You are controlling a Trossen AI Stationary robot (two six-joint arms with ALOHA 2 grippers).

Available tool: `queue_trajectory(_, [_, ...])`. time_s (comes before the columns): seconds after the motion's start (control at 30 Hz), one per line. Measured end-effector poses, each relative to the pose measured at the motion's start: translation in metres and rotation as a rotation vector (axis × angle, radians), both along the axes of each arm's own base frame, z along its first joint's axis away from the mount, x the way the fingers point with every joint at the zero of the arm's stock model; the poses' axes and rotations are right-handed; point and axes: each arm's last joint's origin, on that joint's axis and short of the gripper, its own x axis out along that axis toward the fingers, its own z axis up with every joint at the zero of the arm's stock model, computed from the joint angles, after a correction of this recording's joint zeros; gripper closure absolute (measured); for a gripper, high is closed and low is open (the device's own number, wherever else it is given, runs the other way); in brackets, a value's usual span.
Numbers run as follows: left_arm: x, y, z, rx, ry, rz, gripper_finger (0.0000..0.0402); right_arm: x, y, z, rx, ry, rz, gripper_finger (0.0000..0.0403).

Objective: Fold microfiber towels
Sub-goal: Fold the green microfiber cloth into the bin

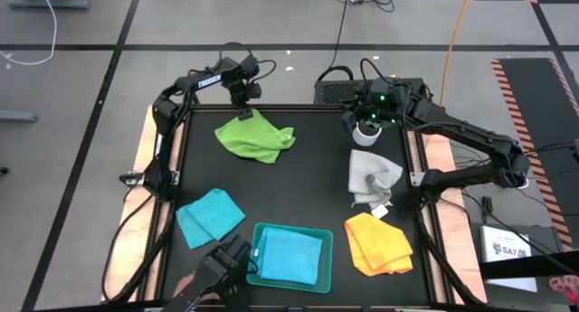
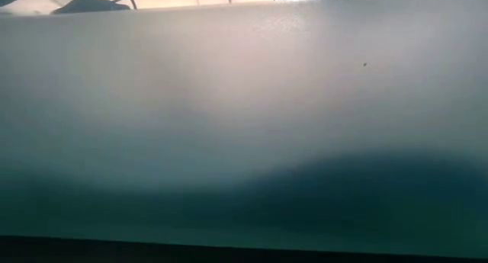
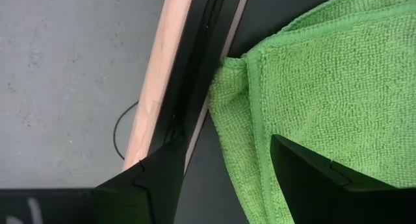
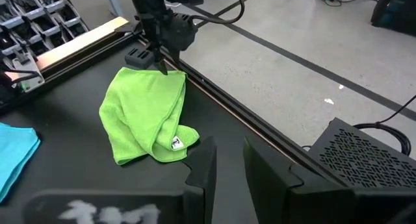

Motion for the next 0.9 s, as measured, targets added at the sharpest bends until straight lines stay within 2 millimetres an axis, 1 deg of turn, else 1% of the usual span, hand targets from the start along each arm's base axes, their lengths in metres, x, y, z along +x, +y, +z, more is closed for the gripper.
queue_trajectory(0.3, [-0.001,-0.004,0.0,-0.061,-0.022,-0.019,0.0174,0.0,0.0,0.0,0.0,0.0,0.0,0.0335])
queue_trajectory(0.47, [0.001,-0.01,-0.002,-0.157,-0.075,-0.029,0.0174,0.0,0.0,0.0,0.0,0.0,0.0,0.0335])
queue_trajectory(0.67, [0.0,-0.005,-0.002,-0.055,-0.004,-0.025,0.0174,0.0,0.0,0.0,0.0,0.0,0.0,0.0335])
queue_trajectory(0.9, [-0.001,-0.005,-0.002,-0.061,0.004,-0.005,0.0174,0.0,0.0,0.0,-0.004,0.003,0.003,0.0335])
